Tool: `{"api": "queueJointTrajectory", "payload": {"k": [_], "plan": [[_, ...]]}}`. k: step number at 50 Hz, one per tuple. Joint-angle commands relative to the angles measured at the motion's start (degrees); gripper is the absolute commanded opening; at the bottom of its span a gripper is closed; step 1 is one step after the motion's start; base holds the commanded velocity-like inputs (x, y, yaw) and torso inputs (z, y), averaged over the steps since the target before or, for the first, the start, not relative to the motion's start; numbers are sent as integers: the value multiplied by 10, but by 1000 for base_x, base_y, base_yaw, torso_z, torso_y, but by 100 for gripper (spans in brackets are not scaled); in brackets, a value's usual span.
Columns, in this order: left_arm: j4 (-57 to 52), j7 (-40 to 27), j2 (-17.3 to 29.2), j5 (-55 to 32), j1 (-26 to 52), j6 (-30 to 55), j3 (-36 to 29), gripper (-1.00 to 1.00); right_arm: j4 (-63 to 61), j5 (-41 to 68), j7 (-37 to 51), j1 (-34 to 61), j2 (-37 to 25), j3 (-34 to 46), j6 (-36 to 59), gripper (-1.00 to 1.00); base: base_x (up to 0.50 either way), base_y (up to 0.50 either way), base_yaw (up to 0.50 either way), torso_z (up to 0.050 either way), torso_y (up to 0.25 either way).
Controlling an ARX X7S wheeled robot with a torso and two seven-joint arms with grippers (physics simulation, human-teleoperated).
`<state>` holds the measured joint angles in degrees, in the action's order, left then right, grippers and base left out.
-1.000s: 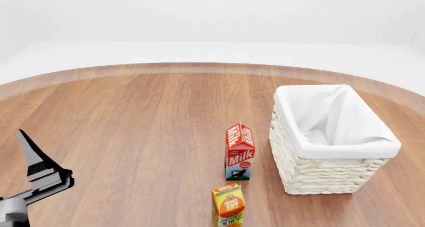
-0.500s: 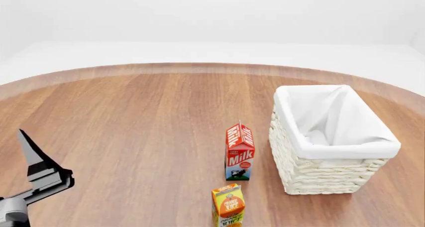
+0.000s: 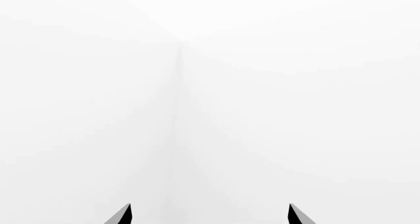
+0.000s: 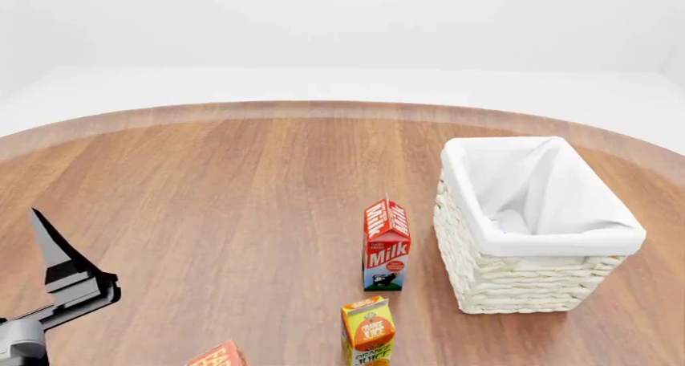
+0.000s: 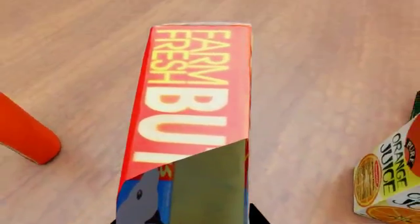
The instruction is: Pick up the cream cheese box and the butter, and put them in the basket.
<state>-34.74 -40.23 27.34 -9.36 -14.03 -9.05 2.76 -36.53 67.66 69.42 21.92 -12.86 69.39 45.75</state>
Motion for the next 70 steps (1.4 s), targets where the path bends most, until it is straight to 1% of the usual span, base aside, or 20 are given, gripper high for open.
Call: {"api": "queueJointTrajectory", "payload": {"k": [1,7,12,19,30,40,48,50,53,70], "plan": [[1,11,-11,9,-1,-6,14,100,-123,-9,74,44,32,-29,31,-100,0,0,0,0,0],[0,10,-11,10,-2,-5,14,100,-144,-9,86,58,35,-33,36,-100,0,0,0,0,0],[-1,10,-11,10,-3,-6,14,100,-166,13,121,75,44,-42,46,-100,0,0,0,0,2],[-2,9,-10,8,-4,-6,17,100,-181,32,144,93,39,-62,46,-100,0,0,0,0,0],[-4,7,-10,8,-7,-6,18,100,-209,69,167,119,-4,-119,23,-100,0,0,0,0,1],[-4,6,-9,8,-7,-7,19,100,-215,74,167,120,-22,-134,11,-100,0,0,0,1,1],[-5,6,-9,8,-7,-6,18,100,-231,97,191,138,-31,-145,6,-100,0,0,0,0,0],[-5,6,-9,9,-7,-6,18,100,-232,98,193,141,-33,-145,3,-100,0,0,0,0,5],[-5,6,-9,10,-7,-6,17,100,-235,96,205,170,-47,-129,-25,-100,0,0,0,0,0],[-5,5,-9,12,-6,-5,14,100,-235,76,206,263,-123,-90,-118,-100,0,0,0,1,1]]}}
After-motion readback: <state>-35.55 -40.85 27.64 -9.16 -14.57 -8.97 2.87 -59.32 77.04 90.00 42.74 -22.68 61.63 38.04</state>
